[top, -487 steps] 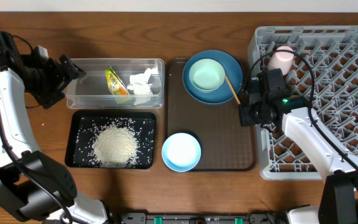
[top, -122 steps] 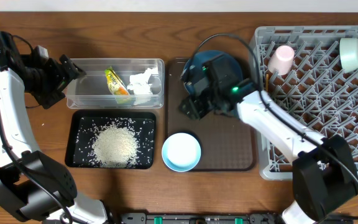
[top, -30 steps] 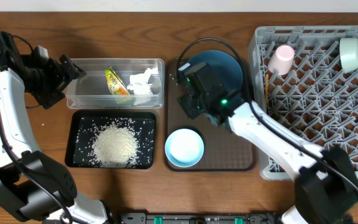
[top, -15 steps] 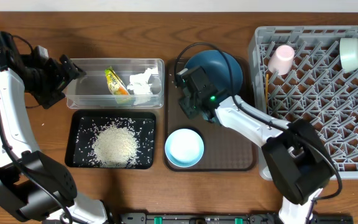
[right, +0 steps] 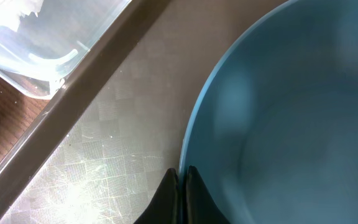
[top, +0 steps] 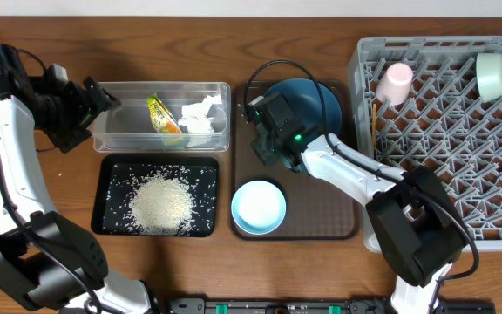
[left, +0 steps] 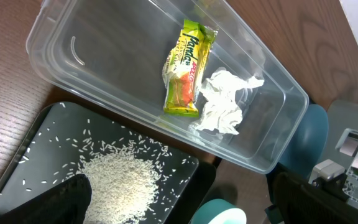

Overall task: Sort waste into correct bins and load items into the dishwasher rack
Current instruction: 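Lift the teal plate with the right gripper and carry it to the rack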

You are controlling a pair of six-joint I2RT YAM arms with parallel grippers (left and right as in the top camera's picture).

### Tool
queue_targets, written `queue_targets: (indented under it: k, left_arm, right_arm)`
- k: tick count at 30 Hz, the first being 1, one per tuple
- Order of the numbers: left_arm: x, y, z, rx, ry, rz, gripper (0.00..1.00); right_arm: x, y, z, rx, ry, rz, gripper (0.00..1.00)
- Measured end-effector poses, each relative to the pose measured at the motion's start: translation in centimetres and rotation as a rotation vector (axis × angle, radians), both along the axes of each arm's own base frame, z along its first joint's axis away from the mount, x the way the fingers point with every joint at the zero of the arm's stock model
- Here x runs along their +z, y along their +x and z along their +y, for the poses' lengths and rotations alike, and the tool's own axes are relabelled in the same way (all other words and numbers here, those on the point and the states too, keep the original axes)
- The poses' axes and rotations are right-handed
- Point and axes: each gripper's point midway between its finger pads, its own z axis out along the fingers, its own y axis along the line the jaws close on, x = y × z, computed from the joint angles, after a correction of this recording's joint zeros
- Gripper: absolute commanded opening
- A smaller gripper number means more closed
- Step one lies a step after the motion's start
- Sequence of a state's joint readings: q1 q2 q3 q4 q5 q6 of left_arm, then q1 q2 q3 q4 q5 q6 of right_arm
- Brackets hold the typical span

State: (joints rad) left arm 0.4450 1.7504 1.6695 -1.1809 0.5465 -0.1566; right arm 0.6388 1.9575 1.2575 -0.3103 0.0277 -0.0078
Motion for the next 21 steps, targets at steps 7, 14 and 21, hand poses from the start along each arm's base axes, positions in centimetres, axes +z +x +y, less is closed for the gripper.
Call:
queue_targets:
  k: [7, 14, 21]
  left_arm:
    - [0.0, 0.0, 0.0, 0.0, 0.0, 0.0, 0.96]
    - [0.0, 0.0, 0.0, 0.0, 0.0, 0.0, 0.96]
    - [0.0, 0.0, 0.0, 0.0, 0.0, 0.0, 0.96]
  right_arm:
    - [2.1, -1.1, -0.1, 0.0, 0.034, 0.024, 0.01]
    - [17.0, -4.8, -0.5, 0.001, 0.305, -0.097, 0.01]
    - [29.2, -9.8, -9.5, -0.153, 0.511, -0.249, 0.01]
